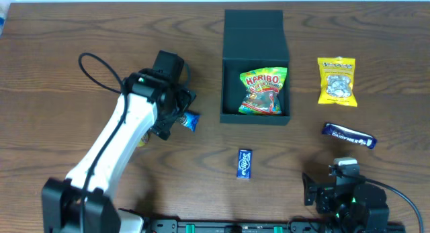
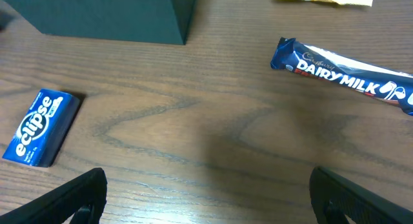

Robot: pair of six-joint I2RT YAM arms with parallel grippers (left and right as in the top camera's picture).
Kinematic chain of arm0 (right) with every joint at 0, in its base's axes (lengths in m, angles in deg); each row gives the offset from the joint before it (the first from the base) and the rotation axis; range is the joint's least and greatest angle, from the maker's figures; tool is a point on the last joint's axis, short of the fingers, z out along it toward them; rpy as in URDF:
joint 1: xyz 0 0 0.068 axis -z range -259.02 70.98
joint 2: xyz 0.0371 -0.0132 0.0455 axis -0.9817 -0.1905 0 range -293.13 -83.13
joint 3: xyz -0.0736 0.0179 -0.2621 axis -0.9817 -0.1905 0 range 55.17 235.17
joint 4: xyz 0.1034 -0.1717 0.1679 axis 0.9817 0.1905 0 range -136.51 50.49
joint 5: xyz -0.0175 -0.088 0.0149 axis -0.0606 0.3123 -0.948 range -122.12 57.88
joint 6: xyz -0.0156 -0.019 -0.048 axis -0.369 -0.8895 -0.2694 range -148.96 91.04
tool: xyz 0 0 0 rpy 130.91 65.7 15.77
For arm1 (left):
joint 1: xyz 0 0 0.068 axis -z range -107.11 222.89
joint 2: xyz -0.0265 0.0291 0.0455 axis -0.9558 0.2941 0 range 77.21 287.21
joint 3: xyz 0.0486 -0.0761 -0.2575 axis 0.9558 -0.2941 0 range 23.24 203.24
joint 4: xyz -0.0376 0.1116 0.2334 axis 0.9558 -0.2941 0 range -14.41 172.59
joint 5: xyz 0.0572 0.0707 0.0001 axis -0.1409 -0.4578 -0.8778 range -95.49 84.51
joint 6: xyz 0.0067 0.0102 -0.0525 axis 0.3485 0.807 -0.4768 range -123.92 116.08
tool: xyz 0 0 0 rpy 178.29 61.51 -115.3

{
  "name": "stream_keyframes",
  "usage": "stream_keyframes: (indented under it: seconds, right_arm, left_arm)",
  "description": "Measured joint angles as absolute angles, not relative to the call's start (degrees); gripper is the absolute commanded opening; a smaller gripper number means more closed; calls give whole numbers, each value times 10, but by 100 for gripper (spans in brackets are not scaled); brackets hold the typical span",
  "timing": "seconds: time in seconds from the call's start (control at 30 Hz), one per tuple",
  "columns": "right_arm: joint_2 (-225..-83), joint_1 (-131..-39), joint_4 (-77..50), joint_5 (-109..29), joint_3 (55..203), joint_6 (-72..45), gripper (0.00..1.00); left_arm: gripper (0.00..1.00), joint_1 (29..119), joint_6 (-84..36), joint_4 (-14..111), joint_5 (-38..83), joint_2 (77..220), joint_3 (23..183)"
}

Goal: Pack container
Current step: 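Grasp the Oreo pack by its end with the left gripper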

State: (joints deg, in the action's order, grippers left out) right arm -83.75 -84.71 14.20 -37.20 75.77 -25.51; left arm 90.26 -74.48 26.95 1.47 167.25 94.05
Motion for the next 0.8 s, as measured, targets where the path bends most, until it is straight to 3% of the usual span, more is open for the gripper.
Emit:
stream_keyframes:
  seconds: [0.8]
  right_arm:
    - [-837, -847, 142, -372, 758, -255, 99]
  left_arm:
    - [95, 885, -757, 336, 15, 1820, 941]
